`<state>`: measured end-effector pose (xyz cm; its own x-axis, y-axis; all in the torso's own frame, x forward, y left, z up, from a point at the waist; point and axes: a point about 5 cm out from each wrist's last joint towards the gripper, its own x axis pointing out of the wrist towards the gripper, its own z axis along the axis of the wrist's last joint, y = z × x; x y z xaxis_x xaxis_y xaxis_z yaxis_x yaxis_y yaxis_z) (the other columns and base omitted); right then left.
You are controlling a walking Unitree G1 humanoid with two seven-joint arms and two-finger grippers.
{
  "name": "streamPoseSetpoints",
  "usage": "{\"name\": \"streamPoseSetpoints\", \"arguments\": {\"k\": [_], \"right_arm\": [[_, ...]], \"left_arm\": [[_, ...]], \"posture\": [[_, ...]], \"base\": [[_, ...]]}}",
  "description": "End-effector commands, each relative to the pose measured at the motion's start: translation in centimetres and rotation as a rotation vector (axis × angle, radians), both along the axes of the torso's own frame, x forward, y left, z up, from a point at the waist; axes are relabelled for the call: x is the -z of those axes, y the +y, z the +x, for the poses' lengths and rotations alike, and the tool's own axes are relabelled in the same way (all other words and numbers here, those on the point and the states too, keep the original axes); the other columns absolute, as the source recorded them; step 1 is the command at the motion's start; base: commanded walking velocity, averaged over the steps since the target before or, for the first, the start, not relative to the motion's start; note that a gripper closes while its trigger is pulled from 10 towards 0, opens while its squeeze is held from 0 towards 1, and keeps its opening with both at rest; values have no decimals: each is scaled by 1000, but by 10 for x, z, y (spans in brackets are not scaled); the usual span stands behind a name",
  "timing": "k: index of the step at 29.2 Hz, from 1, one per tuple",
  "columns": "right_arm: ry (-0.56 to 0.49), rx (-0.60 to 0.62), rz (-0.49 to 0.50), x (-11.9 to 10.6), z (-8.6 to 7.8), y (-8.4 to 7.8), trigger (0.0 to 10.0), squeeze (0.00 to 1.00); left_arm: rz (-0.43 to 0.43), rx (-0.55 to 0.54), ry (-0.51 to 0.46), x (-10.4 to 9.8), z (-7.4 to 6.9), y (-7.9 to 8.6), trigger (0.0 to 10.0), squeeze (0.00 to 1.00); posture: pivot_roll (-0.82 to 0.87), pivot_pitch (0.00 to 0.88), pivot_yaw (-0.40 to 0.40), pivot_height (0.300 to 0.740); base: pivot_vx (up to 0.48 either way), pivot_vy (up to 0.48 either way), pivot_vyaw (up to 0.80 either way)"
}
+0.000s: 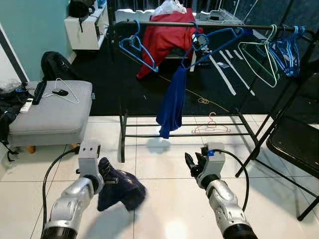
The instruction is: Hang hanger
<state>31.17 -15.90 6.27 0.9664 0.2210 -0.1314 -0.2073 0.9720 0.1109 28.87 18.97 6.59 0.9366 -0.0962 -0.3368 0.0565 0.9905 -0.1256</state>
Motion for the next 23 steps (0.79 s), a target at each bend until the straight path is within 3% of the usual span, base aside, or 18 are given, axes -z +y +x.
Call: {"name": "streamPoseSetpoints", "arguments": {"k": [1,9,23], "right_arm": [[-27,-37,-15,-3,-1,1,10000,0],[-48,48,-7,1,-3,-1,10000,0],[-38,28,5,3,-4,2,10000,0]], "left_arm": [[27,19,-56,-5,0,-4,10000,0],[63,90,-131,-3,-2,-26,10000,0],[35,66,-139,-1,1,-31,10000,0]], "posture": [[-50,77,-12,740],[-61,58,-50,740],[-57,34,-58,740]], "base": [[0,0,0],[0,0,0],[272,0,0]]}}
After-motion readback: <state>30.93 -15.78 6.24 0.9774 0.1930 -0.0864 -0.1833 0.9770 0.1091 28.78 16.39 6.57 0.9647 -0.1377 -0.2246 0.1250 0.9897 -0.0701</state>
